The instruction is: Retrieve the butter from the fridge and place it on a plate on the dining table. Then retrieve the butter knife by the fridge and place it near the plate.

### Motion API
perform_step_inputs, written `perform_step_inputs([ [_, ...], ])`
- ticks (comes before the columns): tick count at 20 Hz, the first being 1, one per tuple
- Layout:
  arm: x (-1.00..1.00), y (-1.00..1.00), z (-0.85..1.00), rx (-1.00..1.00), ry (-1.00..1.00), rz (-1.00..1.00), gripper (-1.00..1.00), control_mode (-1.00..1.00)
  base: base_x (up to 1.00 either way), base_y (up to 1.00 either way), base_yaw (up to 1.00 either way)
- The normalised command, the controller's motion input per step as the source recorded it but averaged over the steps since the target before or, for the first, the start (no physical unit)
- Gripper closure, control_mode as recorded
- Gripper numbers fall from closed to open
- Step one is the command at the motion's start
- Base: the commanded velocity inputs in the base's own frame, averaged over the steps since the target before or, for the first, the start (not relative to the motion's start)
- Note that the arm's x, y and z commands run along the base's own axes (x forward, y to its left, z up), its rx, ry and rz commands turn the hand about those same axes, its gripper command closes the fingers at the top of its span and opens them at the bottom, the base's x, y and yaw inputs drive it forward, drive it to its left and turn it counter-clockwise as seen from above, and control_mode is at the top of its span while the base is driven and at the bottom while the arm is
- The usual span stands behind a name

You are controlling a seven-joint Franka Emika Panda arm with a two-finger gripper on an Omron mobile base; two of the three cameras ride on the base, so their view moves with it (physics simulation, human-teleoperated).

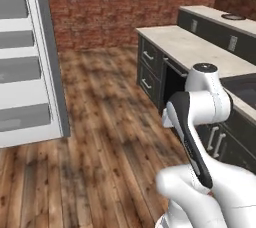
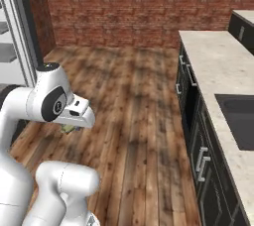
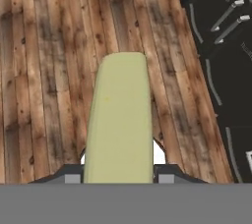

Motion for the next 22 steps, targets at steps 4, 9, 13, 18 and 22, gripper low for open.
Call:
perform_step_inputs([
  [4,0.00,0.00,0.00,0.00,0.00,0.00,1.00,1.00,0.97,-0.44,0.11],
  [9,0.00,0.00,0.00,0.00,0.00,0.00,1.00,1.00,0.95,-0.45,0.12],
  [13,0.00,0.00,0.00,0.00,0.00,0.00,1.00,1.00,1.00,0.11,0.00],
  [18,0.00,0.00,0.00,0.00,0.00,0.00,1.00,1.00,1.00,-0.31,0.09],
  [22,0.00,0.00,0.00,0.00,0.00,0.00,1.00,1.00,1.00,-0.23,0.09],
])
